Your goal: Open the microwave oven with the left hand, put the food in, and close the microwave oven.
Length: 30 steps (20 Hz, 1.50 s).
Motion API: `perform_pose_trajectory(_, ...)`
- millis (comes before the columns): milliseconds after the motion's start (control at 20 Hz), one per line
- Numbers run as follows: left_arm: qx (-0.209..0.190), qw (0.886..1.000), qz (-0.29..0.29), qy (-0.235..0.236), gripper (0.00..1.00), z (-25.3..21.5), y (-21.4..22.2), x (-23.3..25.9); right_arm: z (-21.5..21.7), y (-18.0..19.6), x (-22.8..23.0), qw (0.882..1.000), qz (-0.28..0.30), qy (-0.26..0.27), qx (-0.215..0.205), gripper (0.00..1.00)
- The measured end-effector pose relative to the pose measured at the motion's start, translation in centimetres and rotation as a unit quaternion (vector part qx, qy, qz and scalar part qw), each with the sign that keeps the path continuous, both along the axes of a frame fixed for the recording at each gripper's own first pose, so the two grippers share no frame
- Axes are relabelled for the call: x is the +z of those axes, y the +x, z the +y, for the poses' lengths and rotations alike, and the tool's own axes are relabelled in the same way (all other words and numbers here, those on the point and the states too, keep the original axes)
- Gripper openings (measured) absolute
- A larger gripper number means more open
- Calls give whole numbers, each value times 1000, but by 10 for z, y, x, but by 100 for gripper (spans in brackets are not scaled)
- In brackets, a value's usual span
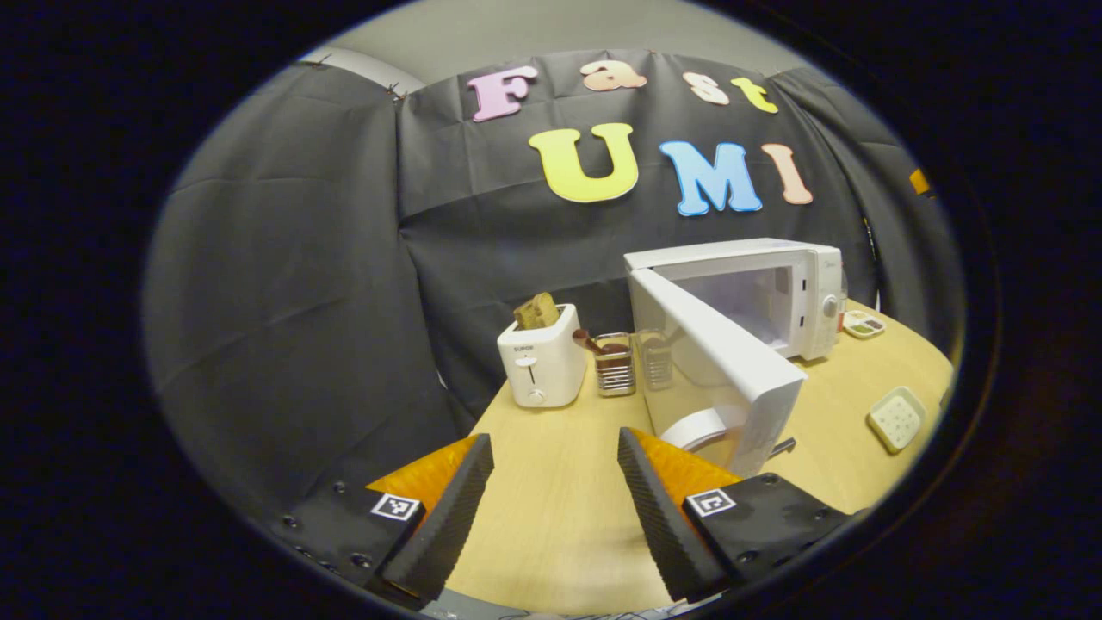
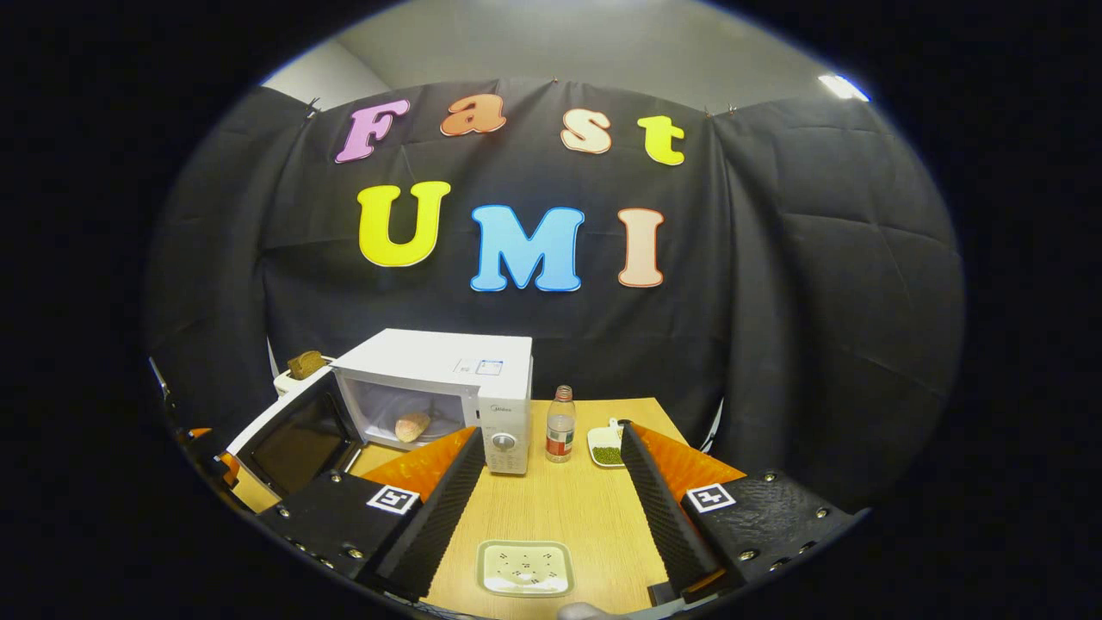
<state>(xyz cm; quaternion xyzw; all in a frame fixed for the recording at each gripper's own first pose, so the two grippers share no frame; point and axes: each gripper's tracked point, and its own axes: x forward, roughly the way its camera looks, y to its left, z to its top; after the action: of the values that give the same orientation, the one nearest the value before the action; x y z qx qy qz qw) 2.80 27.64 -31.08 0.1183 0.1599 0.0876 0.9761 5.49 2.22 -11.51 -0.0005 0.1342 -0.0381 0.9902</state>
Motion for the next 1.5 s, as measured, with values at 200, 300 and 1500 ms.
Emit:
perform_pose_trajectory(200,-17,1000,-2,-3,96,-29,1,3,-5,-3,-3,1000,5,28,-1,97)
perform_pose_trajectory(300,-26,1000,-3,-7,97,-45,1,4,-11,-6,-3,1000,3,25,0,97)
perform_pose_trajectory(1500,-141,989,0,-51,98,-268,83,-11,-105,-11,9,1000,10,8,-11,97)
